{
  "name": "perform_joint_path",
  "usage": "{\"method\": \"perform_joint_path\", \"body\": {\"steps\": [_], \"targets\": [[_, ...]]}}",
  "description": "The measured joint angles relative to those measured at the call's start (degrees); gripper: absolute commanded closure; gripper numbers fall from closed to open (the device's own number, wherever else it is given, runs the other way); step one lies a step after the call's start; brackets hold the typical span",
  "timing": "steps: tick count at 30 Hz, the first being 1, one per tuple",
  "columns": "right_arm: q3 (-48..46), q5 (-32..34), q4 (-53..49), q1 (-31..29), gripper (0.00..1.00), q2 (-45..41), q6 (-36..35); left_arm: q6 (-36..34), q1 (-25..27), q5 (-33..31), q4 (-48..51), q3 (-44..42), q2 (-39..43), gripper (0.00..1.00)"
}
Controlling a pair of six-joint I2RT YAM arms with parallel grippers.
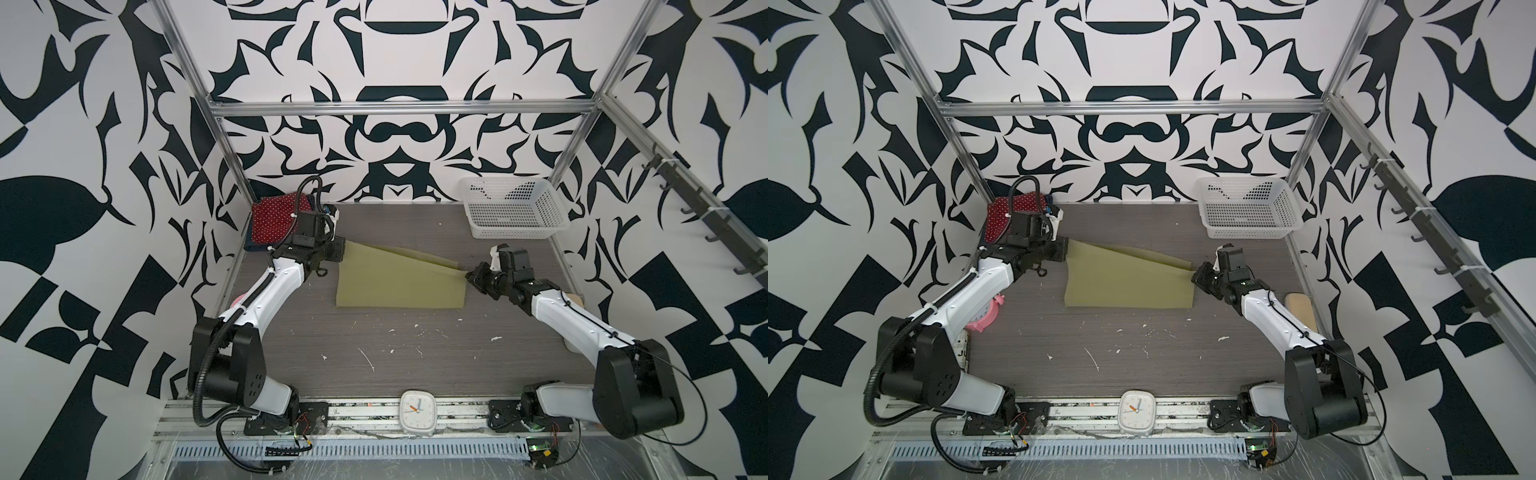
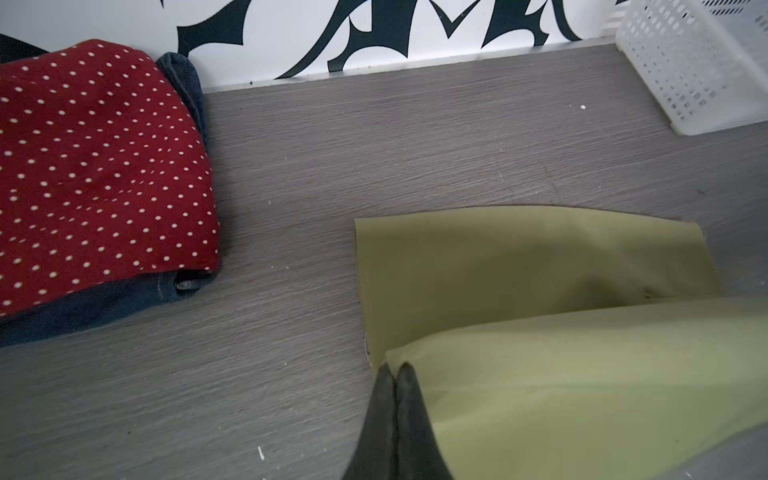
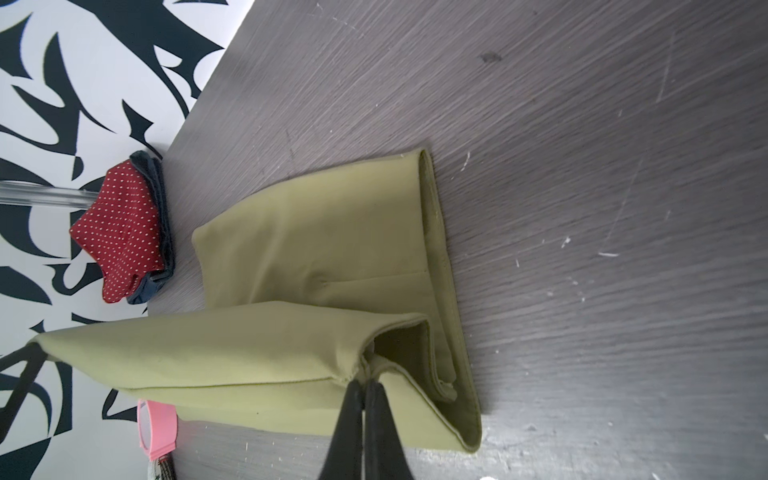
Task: Fold and stack the skirts
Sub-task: 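Fold the near hem of the olive skirt toward the far edge with both grippers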
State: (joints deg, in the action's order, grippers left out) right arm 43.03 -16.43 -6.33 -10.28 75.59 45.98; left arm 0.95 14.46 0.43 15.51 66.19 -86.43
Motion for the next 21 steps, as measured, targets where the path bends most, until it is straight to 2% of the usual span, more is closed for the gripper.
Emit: {"method": "perform_joint_path", "body": {"steps": [10,21], "targets": [[2.9,0.0,4.5,0.2,1.0,8.2,0.4,-5.6,-0.8,-0.2,0.0,13.7,-14.5,1.0],[6.5,1.1,5.0,0.2,1.0,13.2,0.0,-9.0,-1.0,-1.3,1.8,24.3,-27.0,1.0]]}}
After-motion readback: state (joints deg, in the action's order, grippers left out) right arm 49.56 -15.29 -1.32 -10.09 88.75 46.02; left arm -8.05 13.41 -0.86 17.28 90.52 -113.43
